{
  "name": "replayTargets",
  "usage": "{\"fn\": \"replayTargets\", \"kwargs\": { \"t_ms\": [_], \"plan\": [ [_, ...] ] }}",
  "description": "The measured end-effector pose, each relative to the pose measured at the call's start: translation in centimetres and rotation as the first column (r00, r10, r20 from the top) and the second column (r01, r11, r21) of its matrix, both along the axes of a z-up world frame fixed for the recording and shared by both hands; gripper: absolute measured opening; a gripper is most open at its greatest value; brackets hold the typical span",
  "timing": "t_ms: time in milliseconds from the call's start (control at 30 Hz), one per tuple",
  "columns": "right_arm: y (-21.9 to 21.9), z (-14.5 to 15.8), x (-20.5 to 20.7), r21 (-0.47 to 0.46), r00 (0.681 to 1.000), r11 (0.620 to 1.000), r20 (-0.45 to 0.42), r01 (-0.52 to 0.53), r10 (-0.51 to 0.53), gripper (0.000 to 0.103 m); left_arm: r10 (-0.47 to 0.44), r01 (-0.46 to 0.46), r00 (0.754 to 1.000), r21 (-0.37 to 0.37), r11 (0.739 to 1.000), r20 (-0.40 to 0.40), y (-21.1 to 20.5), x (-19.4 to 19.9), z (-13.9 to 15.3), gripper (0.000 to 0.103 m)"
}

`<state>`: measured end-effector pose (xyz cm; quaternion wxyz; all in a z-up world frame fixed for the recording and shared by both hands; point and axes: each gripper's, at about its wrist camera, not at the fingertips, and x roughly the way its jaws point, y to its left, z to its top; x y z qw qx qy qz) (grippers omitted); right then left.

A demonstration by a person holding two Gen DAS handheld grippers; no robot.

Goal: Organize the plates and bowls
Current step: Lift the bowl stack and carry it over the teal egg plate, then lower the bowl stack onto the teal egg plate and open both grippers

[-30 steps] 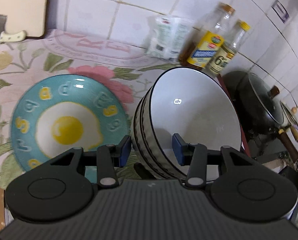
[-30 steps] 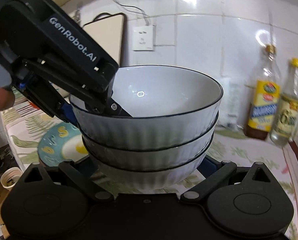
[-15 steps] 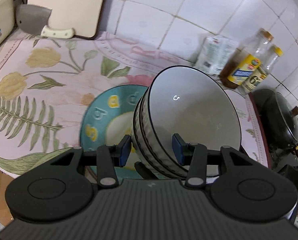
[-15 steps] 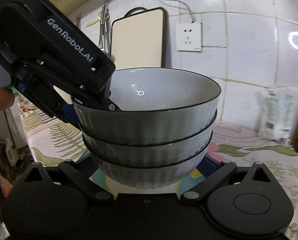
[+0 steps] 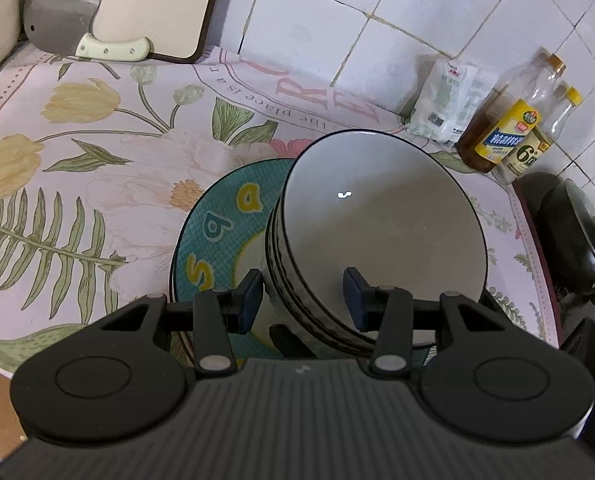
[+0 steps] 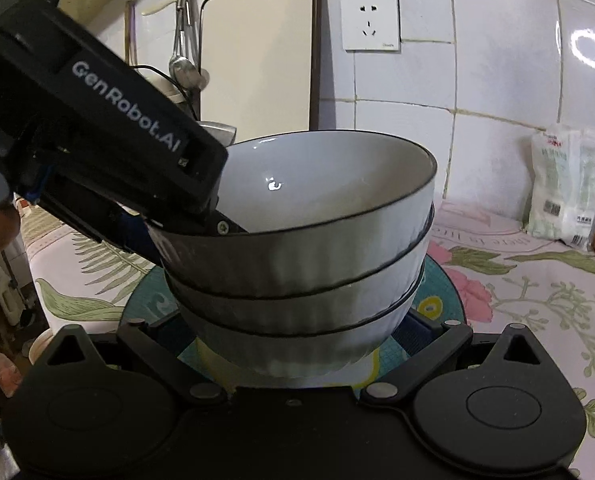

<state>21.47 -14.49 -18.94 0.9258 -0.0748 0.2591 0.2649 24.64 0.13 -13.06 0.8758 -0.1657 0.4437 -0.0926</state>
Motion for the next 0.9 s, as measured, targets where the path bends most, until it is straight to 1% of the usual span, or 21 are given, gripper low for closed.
{"fn": "replayTargets", "kwargs": {
  "t_ms": [200, 300, 500, 567, 633, 667, 733, 833, 900],
  "plan": [
    [0.3, -0.1, -0.2, -0.011, 1.0, 1.0, 0.024, 0.004, -0.004, 0.102, -0.011, 0.011, 1.0, -0.004, 1.0, 0.012, 0.3, 0.1, -0.1, 0.042],
    [0.6, -0.4, -0.5, -0.033, 0.999, 0.999, 0.036, 0.004, -0.003, 0.102, -0.008, 0.008, 1.0, -0.006, 1.0, 0.013, 0.3, 0.0, -0.3, 0.042],
    [1.4, -0.2, -0.9, -0.048, 0.999, 0.998, 0.026, 0.036, -0.035, 0.101, 0.008, -0.008, 1.0, -0.03, 1.0, 0.02, 0.7, -0.3, -0.4, 0.041],
    [1.4, 0.0, -1.5, -0.058, 0.999, 0.997, 0.011, 0.042, -0.041, 0.101, 0.026, -0.025, 0.999, -0.027, 0.999, 0.024, 0.7, -0.5, -0.4, 0.043],
    [0.7, 0.4, -2.3, -0.042, 0.999, 0.999, -0.039, 0.018, -0.02, 0.101, 0.04, -0.04, 0.999, -0.012, 0.999, 0.031, 0.5, -0.6, -0.4, 0.044],
    [0.2, 0.7, -2.8, -0.036, 0.999, 0.999, -0.043, 0.019, -0.021, 0.101, 0.042, -0.042, 0.999, -0.004, 0.999, 0.031, 0.4, -0.7, -0.3, 0.043],
    [-0.7, 1.7, -3.6, -0.027, 0.997, 0.998, -0.043, 0.057, -0.058, 0.101, 0.049, -0.049, 0.998, 0.013, 0.999, 0.044, 0.2, -1.1, 0.3, 0.043],
    [-2.2, 3.2, -4.3, 0.026, 0.991, 0.994, -0.088, 0.103, -0.101, 0.101, 0.049, -0.051, 0.996, 0.016, 0.999, 0.074, 0.0, -1.9, 1.3, 0.045],
    [-2.5, 4.0, -5.2, 0.018, 0.991, 0.993, -0.073, 0.114, -0.113, 0.101, 0.043, -0.046, 0.995, 0.024, 0.999, 0.09, -0.1, -2.6, 2.0, 0.045]
  ]
}}
